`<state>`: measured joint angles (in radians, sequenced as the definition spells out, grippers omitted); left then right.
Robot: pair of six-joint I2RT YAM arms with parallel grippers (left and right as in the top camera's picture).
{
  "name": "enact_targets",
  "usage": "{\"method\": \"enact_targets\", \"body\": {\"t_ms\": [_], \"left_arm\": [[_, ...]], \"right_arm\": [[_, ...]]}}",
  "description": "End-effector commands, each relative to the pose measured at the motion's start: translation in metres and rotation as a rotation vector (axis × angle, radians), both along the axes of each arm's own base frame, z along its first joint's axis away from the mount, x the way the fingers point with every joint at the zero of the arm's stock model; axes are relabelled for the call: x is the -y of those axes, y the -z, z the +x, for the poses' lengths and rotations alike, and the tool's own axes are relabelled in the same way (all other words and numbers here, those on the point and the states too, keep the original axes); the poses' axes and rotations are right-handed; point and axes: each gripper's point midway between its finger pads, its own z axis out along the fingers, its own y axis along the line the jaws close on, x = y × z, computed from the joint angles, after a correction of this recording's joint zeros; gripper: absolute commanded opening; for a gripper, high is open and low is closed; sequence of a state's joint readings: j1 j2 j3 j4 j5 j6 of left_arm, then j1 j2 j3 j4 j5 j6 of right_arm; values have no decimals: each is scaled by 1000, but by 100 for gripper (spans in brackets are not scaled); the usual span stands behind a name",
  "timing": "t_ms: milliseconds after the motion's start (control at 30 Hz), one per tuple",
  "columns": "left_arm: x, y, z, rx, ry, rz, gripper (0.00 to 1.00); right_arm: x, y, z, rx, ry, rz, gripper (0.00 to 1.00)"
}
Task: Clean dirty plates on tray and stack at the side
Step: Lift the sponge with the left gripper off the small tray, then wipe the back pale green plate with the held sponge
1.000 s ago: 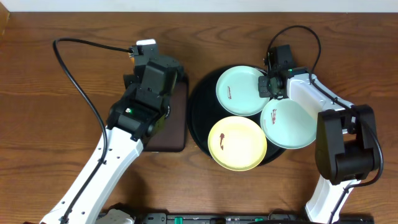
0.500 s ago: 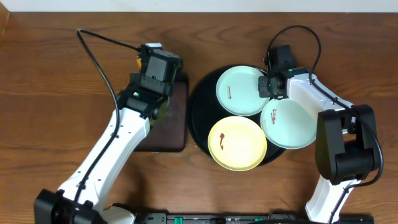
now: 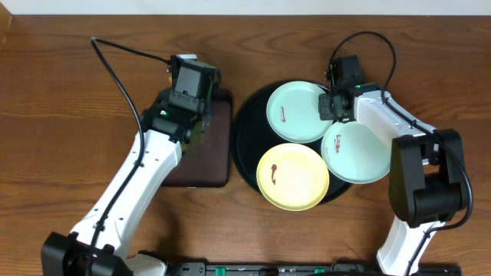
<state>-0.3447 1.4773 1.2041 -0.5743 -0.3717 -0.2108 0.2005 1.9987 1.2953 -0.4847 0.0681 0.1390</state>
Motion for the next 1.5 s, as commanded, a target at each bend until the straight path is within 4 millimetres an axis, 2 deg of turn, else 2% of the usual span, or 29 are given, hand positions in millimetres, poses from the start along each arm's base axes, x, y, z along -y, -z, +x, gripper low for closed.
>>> {"method": "enact_targets", "body": {"t_ms": [0,167,267,467,700,800,900,1033,1200,1267,1467], "left_arm": [[7,-33,10,8,43,-64,7],[-5,-49,11,-120,37,-164,7],[-8,-34,6,-279,30,-232,7],[3,1,16,-370,63,-235,7],[29,4,33,-426,125,-273,7],[57,0,41,-409,199,-349,8],[102,-7,48,-363,320,-447,7],[147,-3,52,-312,380,-462,7],[197,26,44,-336,429,-453,7],[208,44,47,-334,433,-405,7],[225,87,54,-346,434,-324,7]], "right_arm": [[11,0,5,11,9,-42,1],[11,0,5,11,9,-42,1],[11,0,5,11,9,-42,1],[10,0,5,10,9,-42,1],[10,-1,6,14,9,-41,1],[10,-1,6,15,10,-40,1],[10,-1,6,14,9,-41,1],[10,-1,5,14,9,-40,1],[10,0,3,2,6,-37,1],[10,0,3,2,6,-37,1],[10,1,3,0,6,-37,1]]}}
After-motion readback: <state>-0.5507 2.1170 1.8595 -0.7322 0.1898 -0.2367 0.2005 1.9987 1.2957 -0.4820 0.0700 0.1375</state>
